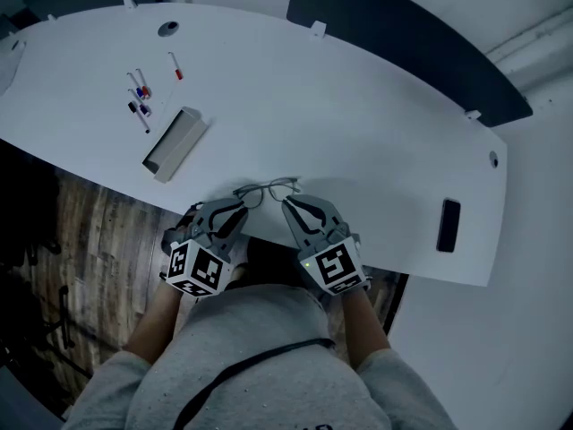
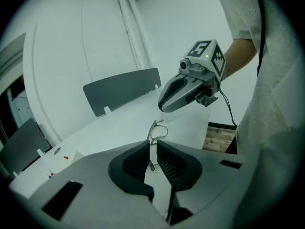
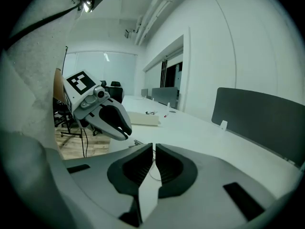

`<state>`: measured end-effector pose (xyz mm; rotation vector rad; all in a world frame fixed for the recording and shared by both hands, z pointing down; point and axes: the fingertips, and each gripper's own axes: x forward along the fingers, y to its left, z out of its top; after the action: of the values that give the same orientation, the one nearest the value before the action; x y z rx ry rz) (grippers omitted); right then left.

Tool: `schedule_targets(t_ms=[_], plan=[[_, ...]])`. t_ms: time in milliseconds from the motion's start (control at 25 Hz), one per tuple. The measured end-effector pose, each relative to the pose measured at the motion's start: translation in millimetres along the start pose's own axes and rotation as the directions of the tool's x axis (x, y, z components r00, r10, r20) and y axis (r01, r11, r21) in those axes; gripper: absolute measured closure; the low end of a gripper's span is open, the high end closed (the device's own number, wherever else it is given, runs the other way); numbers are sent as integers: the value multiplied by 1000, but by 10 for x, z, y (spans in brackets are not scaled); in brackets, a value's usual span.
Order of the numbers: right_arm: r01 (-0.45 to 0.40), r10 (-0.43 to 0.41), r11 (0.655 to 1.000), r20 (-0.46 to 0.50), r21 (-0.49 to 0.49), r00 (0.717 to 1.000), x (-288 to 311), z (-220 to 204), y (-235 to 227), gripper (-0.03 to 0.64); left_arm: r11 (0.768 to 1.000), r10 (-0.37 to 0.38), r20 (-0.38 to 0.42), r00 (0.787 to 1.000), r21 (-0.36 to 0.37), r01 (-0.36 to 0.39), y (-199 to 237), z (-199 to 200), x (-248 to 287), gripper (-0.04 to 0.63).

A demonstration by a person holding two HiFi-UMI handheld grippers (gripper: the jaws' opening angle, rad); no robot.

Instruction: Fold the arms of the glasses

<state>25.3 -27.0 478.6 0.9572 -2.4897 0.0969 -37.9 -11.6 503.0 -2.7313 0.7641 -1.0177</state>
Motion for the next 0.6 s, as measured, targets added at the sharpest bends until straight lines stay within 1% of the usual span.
schedule_targets(t_ms=[80, 160, 320, 400, 480, 560, 600], plan=[[11, -11, 1000, -1, 3, 1000, -49, 25, 89, 586, 1000, 16, 23, 1000, -8, -15, -36, 59, -77, 559], [28, -28, 999, 1, 16, 1000, -105, 53, 165, 594, 999, 32, 48, 998, -33, -30, -72, 110, -158, 571], [48, -51, 995, 32, 88, 998, -258, 128, 305, 597, 990, 57, 114, 992, -136, -41, -165, 186, -331, 578], [54, -62, 989, 53, 135, 997, -351, 162, 380, 597, 977, 68, 166, 984, -209, -32, -227, 231, -441, 580], [62, -75, 983, 68, 170, 995, -447, 194, 460, 597, 956, 85, 217, 972, -291, -19, -275, 266, -564, 580], [71, -88, 979, 80, 192, 993, -540, 220, 547, 598, 932, 106, 247, 963, -362, -10, -314, 268, -684, 580], [75, -94, 977, 84, 200, 992, -585, 219, 593, 598, 923, 115, 253, 961, -386, -9, -339, 261, -737, 580]])
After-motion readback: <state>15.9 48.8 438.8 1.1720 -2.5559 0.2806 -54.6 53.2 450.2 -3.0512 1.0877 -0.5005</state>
